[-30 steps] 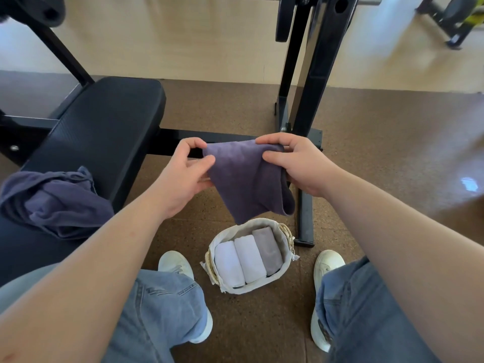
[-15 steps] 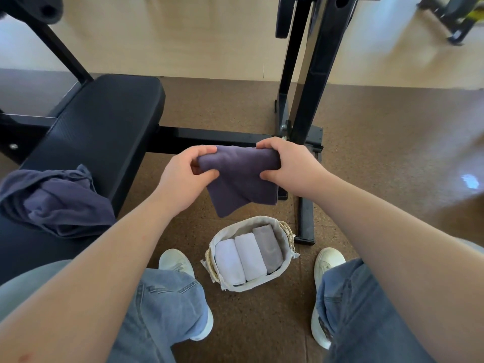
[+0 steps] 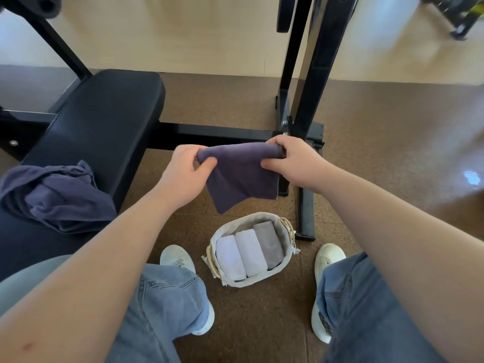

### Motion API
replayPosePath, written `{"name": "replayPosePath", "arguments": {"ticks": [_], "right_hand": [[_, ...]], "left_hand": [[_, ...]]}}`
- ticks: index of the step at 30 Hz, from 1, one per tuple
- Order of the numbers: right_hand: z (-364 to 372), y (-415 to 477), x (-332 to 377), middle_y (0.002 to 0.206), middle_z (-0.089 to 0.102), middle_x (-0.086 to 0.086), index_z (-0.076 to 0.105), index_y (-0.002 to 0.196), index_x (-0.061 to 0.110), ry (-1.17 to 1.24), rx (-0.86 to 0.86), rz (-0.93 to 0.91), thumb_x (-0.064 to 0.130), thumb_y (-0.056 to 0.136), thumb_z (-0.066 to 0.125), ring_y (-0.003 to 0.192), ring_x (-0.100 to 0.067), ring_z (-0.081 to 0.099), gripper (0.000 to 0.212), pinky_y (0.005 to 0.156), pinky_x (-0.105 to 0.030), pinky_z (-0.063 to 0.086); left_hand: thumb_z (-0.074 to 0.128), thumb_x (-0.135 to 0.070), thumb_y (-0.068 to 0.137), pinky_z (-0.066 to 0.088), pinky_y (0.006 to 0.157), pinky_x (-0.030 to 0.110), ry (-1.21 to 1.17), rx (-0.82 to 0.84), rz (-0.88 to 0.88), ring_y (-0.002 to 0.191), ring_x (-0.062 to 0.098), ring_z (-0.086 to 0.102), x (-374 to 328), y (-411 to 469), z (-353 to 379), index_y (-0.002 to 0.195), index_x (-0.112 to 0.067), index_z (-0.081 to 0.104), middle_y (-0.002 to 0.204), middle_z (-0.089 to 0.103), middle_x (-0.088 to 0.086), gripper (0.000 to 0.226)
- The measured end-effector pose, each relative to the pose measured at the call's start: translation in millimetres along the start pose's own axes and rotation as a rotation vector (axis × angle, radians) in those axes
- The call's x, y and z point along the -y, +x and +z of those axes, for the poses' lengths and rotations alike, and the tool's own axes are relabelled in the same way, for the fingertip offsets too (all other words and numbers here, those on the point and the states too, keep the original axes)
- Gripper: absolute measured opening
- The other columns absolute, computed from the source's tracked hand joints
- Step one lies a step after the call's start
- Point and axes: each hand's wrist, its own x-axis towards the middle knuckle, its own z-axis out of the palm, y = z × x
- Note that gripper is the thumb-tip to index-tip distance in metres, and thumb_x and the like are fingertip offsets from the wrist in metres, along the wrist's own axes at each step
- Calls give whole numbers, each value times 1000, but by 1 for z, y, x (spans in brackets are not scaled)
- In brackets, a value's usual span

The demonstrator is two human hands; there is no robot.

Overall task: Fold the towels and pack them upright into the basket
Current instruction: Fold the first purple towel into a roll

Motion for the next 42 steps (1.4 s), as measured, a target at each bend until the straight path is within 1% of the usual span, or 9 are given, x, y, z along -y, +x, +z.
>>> {"name": "replayPosePath", "arguments": {"ticks": [5,10,15,20,26,32,36,39,42], "right_hand": [[-1,1,3,118,70,3,58,137,26,372,-47,84,29,98,67,110,-16,68,40,95,-42,60],[1,-1,8,116,70,2,59,134,29,461,-66,83,22,101,64,108,-16,69,34,91,-41,62],[2,-4,14,118,65,14,70,124,31,336,-97,81,29,106,55,108,-5,59,23,98,-35,56],[-6,-10,15,167,28,-1,51,151,30,218,110,61,18,90,77,147,-25,37,67,99,-25,39],[-14,-4,9,171,20,-4,52,150,21,420,177,88,-2,87,74,158,-23,16,71,126,-49,25],[-12,-6,13,168,27,1,59,144,12,657,131,123,1,99,60,154,-22,25,47,114,-37,37],[-14,-7,11,164,36,5,61,143,22,417,82,71,15,94,72,148,-21,37,51,112,-36,40],[-13,-9,13,150,51,0,60,144,22,180,91,5,12,88,78,123,-18,53,60,93,-19,48],[-5,-7,13,132,57,9,57,146,22,98,102,-20,13,87,78,115,-13,55,64,79,-13,44]], "left_hand": [[46,-37,108,49,73,21,-203,-90,-22,99,7,63,-1,-3,-4,136,-26,47,113,62,-9,30],[48,-33,108,52,64,25,-290,-156,6,86,11,66,-1,-4,-5,129,-32,48,101,65,-6,21],[57,-29,104,57,80,30,-384,-62,-10,109,16,65,0,-1,-5,122,-30,60,118,65,-5,19],[83,-30,81,50,109,49,-378,160,-36,134,17,53,9,-1,-10,143,-40,53,144,55,-10,70],[63,5,94,56,101,43,-603,323,-20,117,27,68,-3,-2,-22,132,-12,64,123,69,15,41],[47,15,90,50,94,50,-545,359,-13,114,46,61,-3,-5,-24,125,2,63,119,56,36,40],[56,-3,99,51,94,43,-561,365,-31,112,30,65,-3,-2,-20,130,-5,64,118,64,26,32],[78,-13,88,50,105,42,-167,175,-23,125,20,60,1,-4,-11,147,-22,53,133,64,0,65],[81,-20,87,52,101,41,82,99,-16,126,24,59,-1,-3,-3,150,-23,50,138,61,4,70]]}}
